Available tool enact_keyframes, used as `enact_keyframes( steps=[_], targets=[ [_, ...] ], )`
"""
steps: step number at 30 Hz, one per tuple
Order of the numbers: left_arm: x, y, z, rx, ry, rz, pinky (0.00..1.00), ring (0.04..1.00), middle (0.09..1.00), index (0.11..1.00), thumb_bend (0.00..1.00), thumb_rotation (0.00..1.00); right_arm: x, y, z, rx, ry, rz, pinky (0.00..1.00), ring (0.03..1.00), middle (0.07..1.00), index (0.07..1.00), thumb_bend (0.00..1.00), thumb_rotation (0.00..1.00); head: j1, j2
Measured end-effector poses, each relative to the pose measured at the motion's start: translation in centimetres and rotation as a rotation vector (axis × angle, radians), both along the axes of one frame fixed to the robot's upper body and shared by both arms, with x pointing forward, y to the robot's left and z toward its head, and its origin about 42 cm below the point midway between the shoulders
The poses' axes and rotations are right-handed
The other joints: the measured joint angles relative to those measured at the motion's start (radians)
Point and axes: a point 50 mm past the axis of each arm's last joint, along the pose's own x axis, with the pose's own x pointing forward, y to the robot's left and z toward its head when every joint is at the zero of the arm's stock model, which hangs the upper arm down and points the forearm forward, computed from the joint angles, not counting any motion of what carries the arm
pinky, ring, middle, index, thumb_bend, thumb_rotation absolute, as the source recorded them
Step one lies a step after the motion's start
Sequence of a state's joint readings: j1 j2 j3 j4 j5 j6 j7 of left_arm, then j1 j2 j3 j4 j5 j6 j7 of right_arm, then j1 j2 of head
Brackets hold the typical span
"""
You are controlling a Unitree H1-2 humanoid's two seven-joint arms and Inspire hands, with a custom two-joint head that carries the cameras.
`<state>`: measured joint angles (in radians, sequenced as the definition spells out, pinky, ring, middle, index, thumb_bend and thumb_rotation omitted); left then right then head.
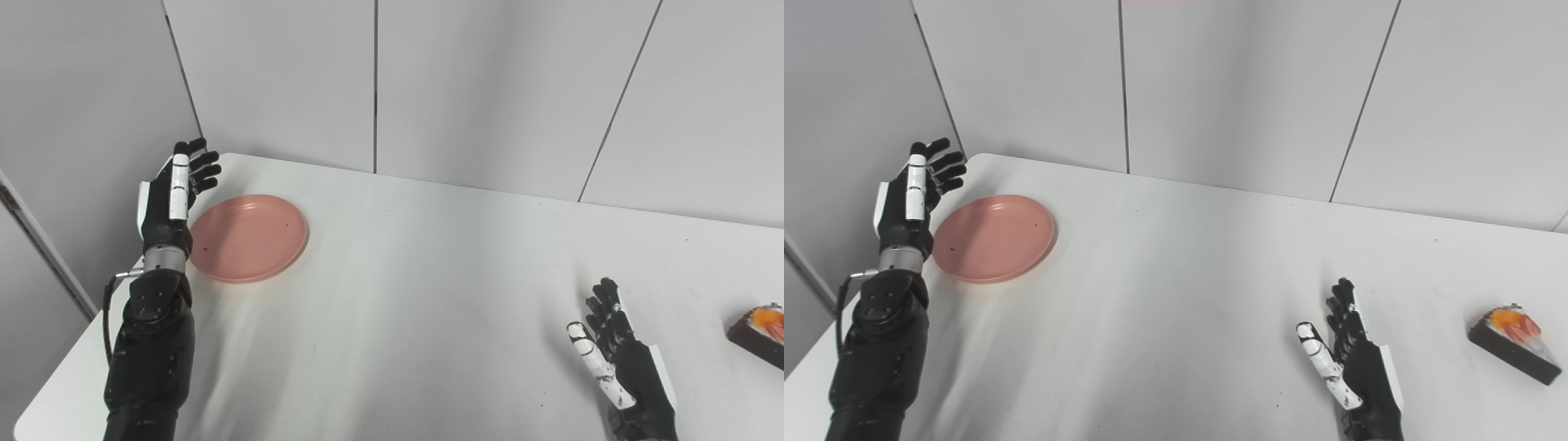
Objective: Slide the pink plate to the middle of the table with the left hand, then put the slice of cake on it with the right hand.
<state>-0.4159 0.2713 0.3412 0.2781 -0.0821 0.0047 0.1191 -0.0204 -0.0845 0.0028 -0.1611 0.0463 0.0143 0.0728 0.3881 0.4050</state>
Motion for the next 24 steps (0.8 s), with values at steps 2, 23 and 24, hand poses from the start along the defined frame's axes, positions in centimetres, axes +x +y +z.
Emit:
enact_keyframes(
  steps=[2, 23, 24],
  targets=[
    [0.1, 0.2, -0.7, -0.006, 0.013, 0.01, 0.77, 0.728, 0.743, 0.758, 0.67, 1.0, 0.0, 0.0, 0.0, -0.007, 0.001, -0.001, 1.0, 0.974, 0.988, 1.0, 0.25, 0.58, 0.008, 0.0],
    [0.3, 1.6, -4.5, -0.031, 0.047, 0.11, 0.91, 0.788, 0.783, 0.79, 0.69, 1.0, 0.1, -1.4, -0.8, -0.002, 0.014, 0.003, 1.0, 0.986, 0.997, 1.0, 0.25, 0.63, 0.031, 0.003],
    [0.3, 1.7, -4.5, -0.032, 0.042, 0.111, 0.91, 0.79, 0.785, 0.793, 0.69, 1.0, 0.1, -1.4, -0.8, -0.001, 0.014, 0.003, 1.0, 0.986, 0.997, 1.0, 0.25, 0.63, 0.032, 0.002]
  ],
)
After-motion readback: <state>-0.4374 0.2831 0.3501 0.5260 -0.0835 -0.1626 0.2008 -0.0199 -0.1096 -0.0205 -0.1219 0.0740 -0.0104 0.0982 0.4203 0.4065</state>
